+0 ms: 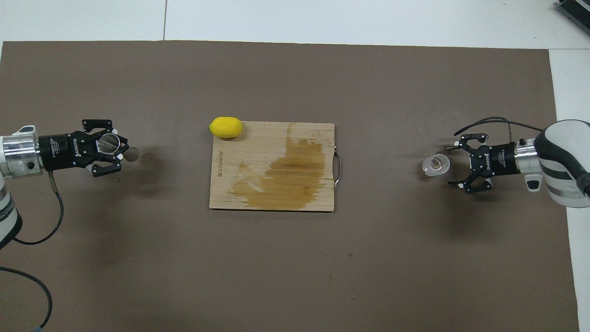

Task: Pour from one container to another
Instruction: 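Grasp the steel cup with the left gripper and carry it onto the board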

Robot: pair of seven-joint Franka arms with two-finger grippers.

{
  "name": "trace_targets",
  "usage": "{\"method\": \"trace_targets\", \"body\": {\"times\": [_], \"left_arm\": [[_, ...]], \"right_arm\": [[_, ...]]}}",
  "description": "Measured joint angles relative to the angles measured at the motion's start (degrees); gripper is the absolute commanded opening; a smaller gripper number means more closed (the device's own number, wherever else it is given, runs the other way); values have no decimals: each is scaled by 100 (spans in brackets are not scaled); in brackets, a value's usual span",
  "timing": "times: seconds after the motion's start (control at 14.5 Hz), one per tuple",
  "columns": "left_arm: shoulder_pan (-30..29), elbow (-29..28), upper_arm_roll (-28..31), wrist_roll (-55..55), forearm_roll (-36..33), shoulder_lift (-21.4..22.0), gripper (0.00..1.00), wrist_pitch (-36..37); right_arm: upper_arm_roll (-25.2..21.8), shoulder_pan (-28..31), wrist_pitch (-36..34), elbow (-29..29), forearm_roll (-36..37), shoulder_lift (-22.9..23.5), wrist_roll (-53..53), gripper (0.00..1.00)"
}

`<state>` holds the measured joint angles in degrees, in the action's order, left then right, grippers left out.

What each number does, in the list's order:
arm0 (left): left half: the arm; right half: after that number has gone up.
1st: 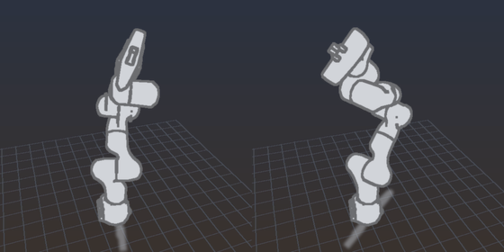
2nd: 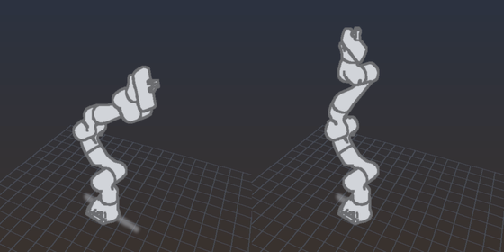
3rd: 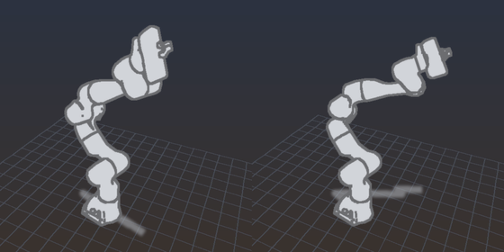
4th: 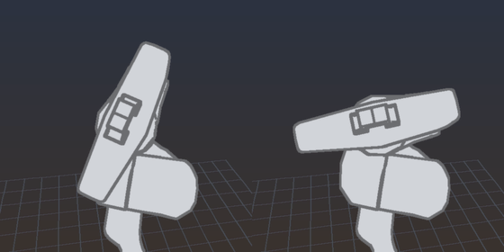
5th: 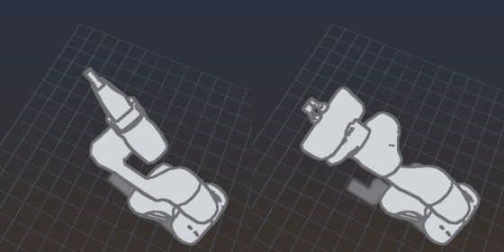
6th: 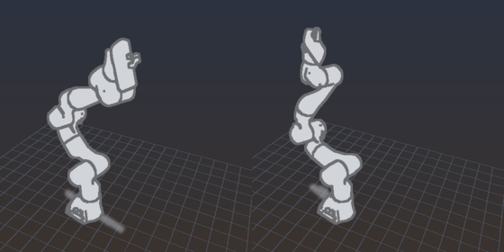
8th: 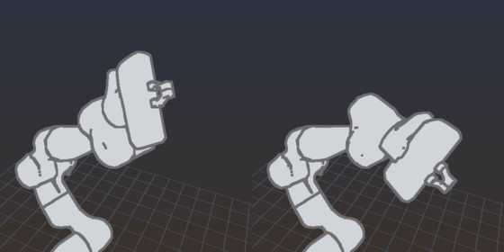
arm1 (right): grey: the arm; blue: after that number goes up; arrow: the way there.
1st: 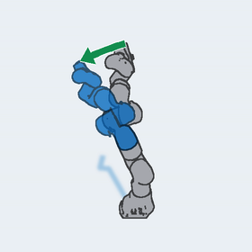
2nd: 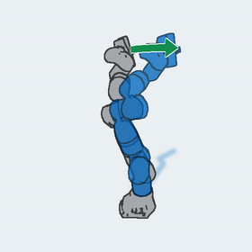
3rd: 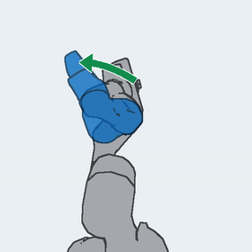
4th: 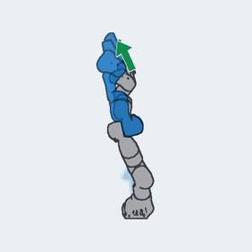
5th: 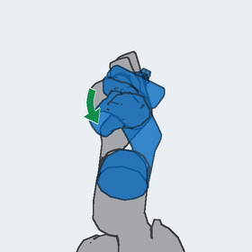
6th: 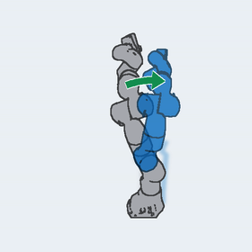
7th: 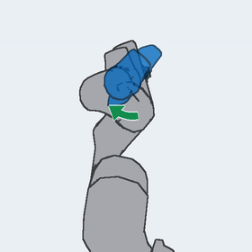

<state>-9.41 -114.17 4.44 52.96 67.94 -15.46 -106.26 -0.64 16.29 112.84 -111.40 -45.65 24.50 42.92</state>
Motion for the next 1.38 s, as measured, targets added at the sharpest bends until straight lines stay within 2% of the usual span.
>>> {"method": "trace_targets", "body": {"times": [0.28, 0.48, 1.1, 1.24, 1.38], "left_arm": [[703, 26, -58, 904, 401, 583, 0, -148], [1430, 13, -66, 1361, 817, 788, 0, -846], [3854, -100, -72, 1612, 2432, 597, 0, -3899], [4268, -102, -70, 1628, 2649, 469, 0, -4346], [4454, -103, -65, 1636, 2705, 319, 0, -4476]], "right_arm": [[21, -23, -10, -12, -6, 9, 0, 100], [47, -109, -21, -35, -7, 9, 0, 100], [54, -263, -2, -99, -172, 9, -38, 100], [54, -263, 4, -117, -172, 9, -41, 100], [54, -263, 7, -121, -172, 9, -42, 100]]}}
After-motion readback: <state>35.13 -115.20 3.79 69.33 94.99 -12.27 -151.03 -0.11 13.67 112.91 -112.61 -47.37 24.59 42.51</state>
